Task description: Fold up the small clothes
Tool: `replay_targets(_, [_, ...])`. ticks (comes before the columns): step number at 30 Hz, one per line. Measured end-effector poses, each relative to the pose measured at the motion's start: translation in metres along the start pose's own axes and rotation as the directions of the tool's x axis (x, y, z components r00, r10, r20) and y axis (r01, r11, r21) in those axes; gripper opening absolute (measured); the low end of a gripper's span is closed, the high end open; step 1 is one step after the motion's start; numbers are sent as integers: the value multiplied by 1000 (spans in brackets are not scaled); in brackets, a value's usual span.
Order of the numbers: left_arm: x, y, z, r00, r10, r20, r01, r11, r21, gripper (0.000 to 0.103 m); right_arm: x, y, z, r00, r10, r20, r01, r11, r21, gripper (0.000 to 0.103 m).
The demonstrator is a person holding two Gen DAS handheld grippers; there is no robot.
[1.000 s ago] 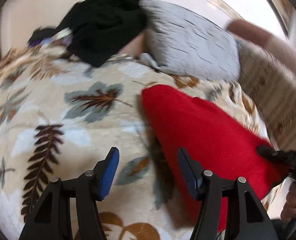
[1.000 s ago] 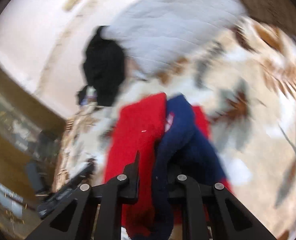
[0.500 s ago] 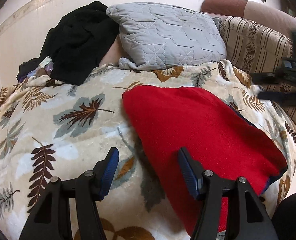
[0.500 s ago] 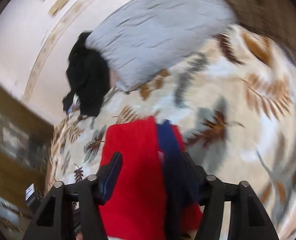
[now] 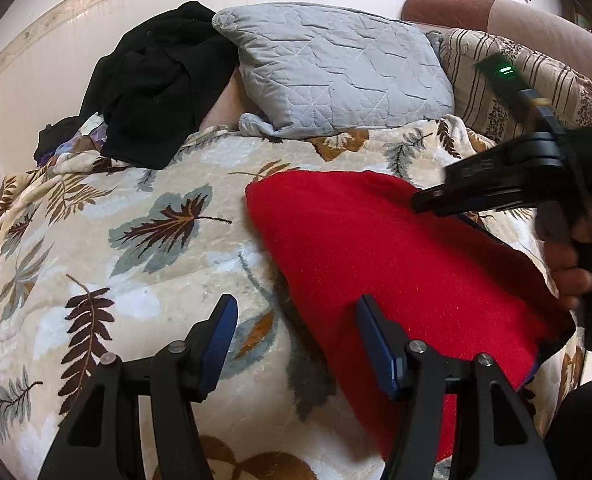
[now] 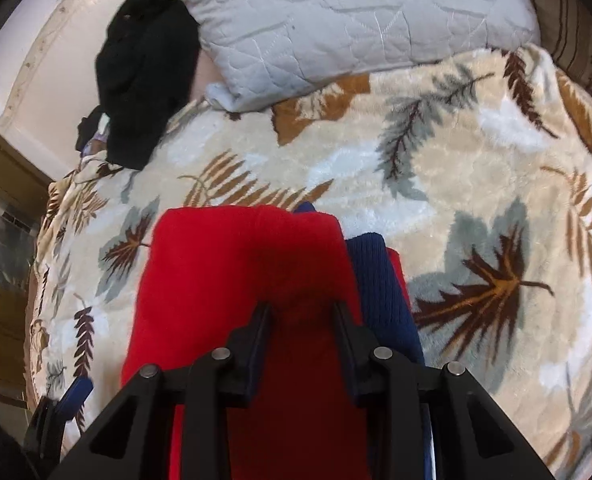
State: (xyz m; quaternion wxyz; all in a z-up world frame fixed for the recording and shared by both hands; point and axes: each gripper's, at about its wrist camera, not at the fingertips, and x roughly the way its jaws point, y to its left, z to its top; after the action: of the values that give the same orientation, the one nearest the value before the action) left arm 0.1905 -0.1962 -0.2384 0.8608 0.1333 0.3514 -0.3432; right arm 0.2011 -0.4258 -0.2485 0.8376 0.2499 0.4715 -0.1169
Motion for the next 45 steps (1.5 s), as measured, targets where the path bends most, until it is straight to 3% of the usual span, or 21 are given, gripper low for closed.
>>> replay_targets(7, [-1, -2, -2, 1000, 23, 9, -23, 1000, 16, 63, -51, 11, -40, 999, 5, 34, -3, 999, -50, 35])
replay_targets(12, [-1, -4, -2, 999, 34, 11, -34, 999, 28, 63, -22, 2, -65, 999, -25, -31, 24, 999, -33, 35])
replay_targets(25, [-2, -2, -3, 999, 53, 11, -53, 998, 31, 63, -59, -4, -72, 999, 48, 7, -48, 999, 5, 37])
replay_targets(29, [-2, -3, -3, 999, 50, 10, -51, 998, 29, 64, -35, -5, -80, 997, 25, -70, -26, 1000, -13, 37])
replay_targets(35, [-1, -4, -3, 998, 57, 10, -57, 998, 28, 65, -31, -6, -80, 998, 33, -53, -34, 999, -20, 38])
replay_targets(41, [0, -4, -2, 998, 61, 10, -61, 998, 24, 66, -50, -17, -75, 993, 115, -28, -114, 993, 24, 38])
replay_targets(42, [0, -3, -1, 998, 60, 9, -60, 998, 22, 66, -53, -17, -74, 992, 125, -13, -125, 992, 26, 41])
replay_targets(43, [0, -3, -1, 998, 60, 9, -60, 998, 21, 66, -57, -19, -73, 991, 134, 5, -134, 991, 32, 61])
replay_targets(45, [0, -4, -1, 998, 60, 9, -60, 998, 21, 66, -68, -26, -70, 986, 152, 71, -156, 986, 59, 75])
